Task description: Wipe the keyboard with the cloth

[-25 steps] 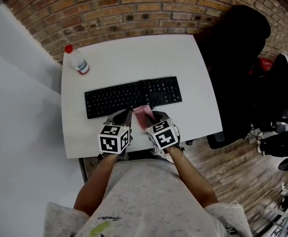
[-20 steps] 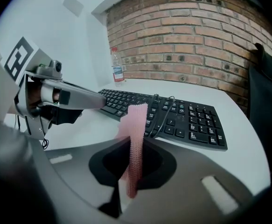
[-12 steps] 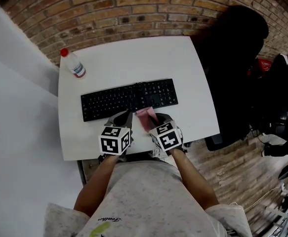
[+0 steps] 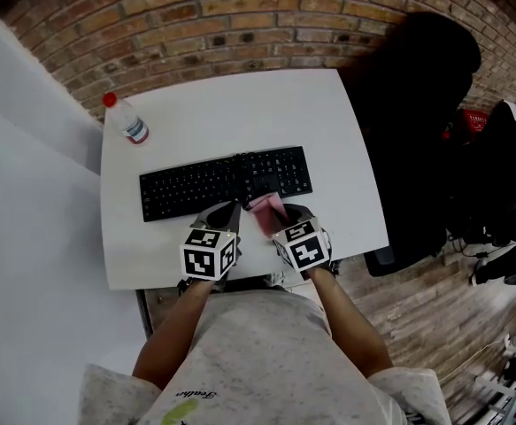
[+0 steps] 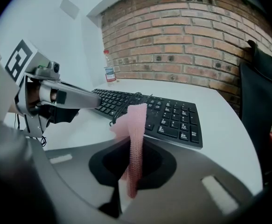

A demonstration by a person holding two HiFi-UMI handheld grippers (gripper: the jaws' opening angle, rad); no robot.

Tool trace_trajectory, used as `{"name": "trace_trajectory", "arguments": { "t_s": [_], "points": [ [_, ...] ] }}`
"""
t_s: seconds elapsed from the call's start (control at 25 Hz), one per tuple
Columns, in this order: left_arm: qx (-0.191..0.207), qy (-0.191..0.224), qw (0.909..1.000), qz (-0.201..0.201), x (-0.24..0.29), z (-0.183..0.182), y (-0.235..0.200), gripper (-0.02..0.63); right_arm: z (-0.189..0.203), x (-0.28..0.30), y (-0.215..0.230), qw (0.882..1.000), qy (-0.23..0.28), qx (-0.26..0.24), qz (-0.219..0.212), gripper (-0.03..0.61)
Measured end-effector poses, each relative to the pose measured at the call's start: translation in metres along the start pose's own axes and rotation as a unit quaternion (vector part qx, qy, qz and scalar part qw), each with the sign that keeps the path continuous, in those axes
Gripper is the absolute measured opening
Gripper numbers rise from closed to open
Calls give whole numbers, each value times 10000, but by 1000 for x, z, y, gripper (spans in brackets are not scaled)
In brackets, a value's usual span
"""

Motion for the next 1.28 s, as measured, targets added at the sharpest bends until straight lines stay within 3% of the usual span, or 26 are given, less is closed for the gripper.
{"name": "trace_trajectory", "arguments": {
  "t_s": [1.28],
  "points": [
    [98, 70, 9998, -161, 48, -12, 81, -3, 36, -37, 94, 9997, 214, 144, -10, 26]
  ]
}}
Point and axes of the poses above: the fingertips, and each gripper's own axes: x forward along the fingers, y to its right, z out of its underside, the point moved 10 cm from there along -x, backward along the fingers, and after that the axes turned 4 degrees about -y, right-handed, at the moved point
